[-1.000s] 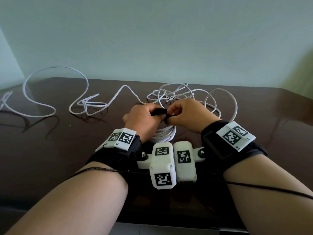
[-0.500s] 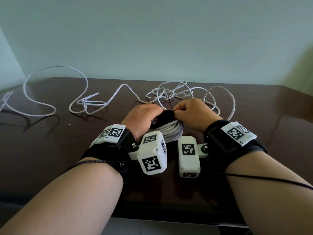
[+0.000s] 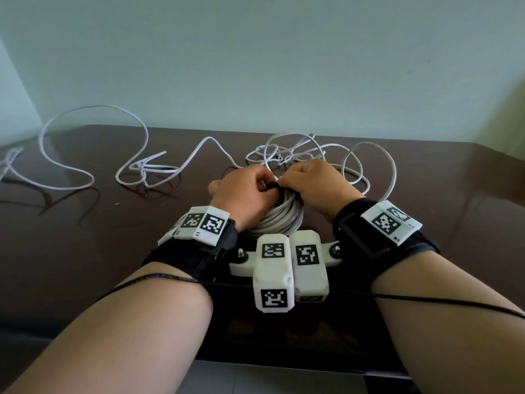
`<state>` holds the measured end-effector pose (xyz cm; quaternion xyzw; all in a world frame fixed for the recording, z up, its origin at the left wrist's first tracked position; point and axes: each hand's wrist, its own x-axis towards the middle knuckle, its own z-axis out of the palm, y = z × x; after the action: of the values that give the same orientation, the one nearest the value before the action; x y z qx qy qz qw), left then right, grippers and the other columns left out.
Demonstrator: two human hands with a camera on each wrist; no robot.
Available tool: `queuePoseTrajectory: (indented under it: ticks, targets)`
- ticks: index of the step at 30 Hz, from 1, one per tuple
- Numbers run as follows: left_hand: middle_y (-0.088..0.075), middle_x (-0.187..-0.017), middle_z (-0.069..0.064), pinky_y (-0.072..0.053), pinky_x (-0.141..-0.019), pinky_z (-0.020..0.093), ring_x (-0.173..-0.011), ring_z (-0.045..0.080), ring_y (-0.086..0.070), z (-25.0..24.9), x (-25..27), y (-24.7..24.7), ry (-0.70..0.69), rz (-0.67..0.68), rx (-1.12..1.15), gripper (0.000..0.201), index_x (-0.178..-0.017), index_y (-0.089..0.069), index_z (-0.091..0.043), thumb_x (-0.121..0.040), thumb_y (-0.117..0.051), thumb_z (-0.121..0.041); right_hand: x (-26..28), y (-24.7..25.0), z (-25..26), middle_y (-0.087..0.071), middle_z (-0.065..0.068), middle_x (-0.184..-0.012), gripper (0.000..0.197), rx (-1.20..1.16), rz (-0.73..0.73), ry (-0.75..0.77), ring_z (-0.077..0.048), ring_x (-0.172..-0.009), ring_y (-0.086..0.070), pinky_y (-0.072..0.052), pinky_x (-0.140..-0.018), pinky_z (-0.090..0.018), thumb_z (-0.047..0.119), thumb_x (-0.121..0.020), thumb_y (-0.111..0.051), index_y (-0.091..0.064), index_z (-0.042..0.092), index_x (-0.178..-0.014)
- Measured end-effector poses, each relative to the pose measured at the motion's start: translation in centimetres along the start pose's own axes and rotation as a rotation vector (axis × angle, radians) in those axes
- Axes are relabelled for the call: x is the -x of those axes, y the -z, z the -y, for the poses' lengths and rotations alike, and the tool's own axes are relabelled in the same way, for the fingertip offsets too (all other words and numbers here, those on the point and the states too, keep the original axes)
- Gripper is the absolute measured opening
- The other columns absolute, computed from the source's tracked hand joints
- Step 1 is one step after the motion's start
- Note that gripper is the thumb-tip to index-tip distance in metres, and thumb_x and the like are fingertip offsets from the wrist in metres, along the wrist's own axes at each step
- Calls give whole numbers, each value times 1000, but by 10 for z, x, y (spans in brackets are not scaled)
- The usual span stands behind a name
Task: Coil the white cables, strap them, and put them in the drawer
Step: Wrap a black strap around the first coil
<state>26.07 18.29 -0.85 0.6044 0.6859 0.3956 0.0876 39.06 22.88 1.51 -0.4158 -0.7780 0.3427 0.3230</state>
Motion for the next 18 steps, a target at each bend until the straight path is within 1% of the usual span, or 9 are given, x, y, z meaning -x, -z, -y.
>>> queuePoseTrajectory:
  ticks: [2,4,7,9,10,12,15,16,18]
  targets:
    - [-51,-67,-13,-26,-89,35,-89,18,-55,-3,0,1,2,-113,-135,10,-79,-50,-29,-85,-56,-34,1,1,4,-37,-4,-59,31,-8,24,40,-11,-58,-34,-29,-57,-28,16,-84,-58,-46,4,-57]
    - [-51,-71,-10,-23,-88,35,-94,23,-57,-3,1,4,18,-179,-180,5,-87,-47,-27,-87,-52,-28,1,2,6,-40,-9,-66,30,-6,34,66,-12,-61,-36,-29,-57,-26,17,-85,-57,-52,-6,-65]
    - [-57,-80,-8,-26,-93,36,-98,24,-59,-3,3,5,13,-186,-166,7,-92,-42,-28,-90,-48,-24,0,3,4,-40,-9,-64,34,92,58,67,-10,-54,-34,-28,-49,-24,24,-88,-58,-53,3,-61]
    - [-61,-77,-9,-31,-98,37,-95,24,-61,-2,4,5,-25,-172,-104,11,-90,-42,-31,-89,-48,-21,0,3,1,-46,-7,-63,38,141,67,64,-9,-53,-37,-29,-46,-19,33,-88,-60,-60,3,-66]
    - [-62,-74,-9,-35,-99,40,-91,24,-63,-1,4,4,-38,-158,-40,13,-87,-43,-33,-87,-49,-21,0,3,0,-51,-7,-65,36,134,57,72,-9,-55,-41,-33,-48,-18,36,-88,-61,-65,4,-72]
    - [-64,-72,-7,-45,-91,45,-83,25,-64,2,5,2,-57,-137,104,15,-78,-44,-42,-81,-49,-28,1,3,-2,-60,-3,-66,25,90,28,109,-7,-58,-49,-40,-58,-17,35,-85,-65,-67,10,-82]
    - [-68,-80,-7,-50,-85,44,-83,24,-63,4,5,-2,-90,-111,175,13,-74,-46,-45,-76,-49,-32,0,7,-4,-44,10,-54,17,34,31,162,2,-45,-40,-35,-53,-9,29,-84,-68,-63,21,-97]
    - [-69,-82,-6,-50,-84,44,-85,24,-63,5,5,-3,-93,-105,188,11,-76,-46,-43,-75,-49,-33,0,9,-5,-41,11,-53,18,48,53,175,1,-45,-38,-33,-50,-9,28,-84,-68,-65,24,-102]
    - [-70,-80,-4,-51,-82,42,-82,23,-64,5,5,-3,-90,-102,208,8,-80,-48,-39,-74,-51,-35,0,11,-5,-42,10,-57,20,98,89,186,1,-48,-40,-32,-51,-8,26,-85,-66,-70,28,-105]
